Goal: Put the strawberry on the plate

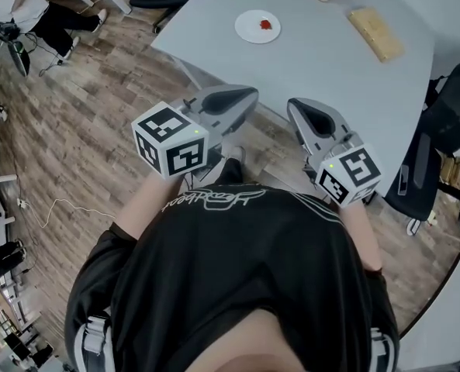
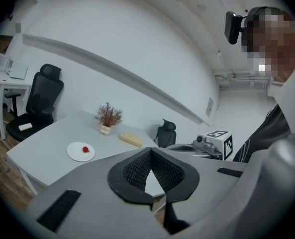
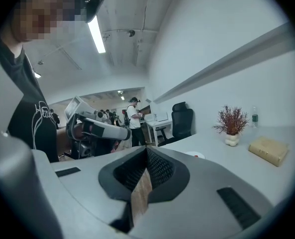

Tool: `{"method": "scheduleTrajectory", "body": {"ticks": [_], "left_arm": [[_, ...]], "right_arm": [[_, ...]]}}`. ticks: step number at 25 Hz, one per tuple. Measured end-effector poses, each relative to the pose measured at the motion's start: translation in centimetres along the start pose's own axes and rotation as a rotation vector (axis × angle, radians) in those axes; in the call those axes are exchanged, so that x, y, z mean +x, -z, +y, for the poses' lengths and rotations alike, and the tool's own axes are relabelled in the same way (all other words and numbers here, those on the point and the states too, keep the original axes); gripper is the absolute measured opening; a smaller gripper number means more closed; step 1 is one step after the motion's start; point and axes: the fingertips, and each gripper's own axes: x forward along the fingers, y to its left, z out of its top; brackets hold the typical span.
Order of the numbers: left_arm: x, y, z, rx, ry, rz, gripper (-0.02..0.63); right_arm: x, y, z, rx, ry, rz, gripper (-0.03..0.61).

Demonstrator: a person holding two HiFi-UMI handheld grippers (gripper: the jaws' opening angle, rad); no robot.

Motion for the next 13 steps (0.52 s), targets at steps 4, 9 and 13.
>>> {"method": "scheduleTrajectory", "body": {"ticks": [4, 9, 13], "left_arm": [[-0.3, -0.2, -0.7, 0.011, 0.009, -0.007, 0.006], [-1.0, -0.2, -1.2, -0.006, 0.013, -0.014, 0.006], [-1.7, -0.2, -1.8, -0.026, 0.015, -0.018, 0.006]], "right_arm": [[-0.4, -0.9, 0.4, 0.034, -0.02, -0.031, 0.008], [-0.8, -1.4, 0.8, 0.039, -0.02, -0.042, 0.008], [-1.1, -1.6, 1.6, 0.037, -0.019, -0.042, 0.008]]}}
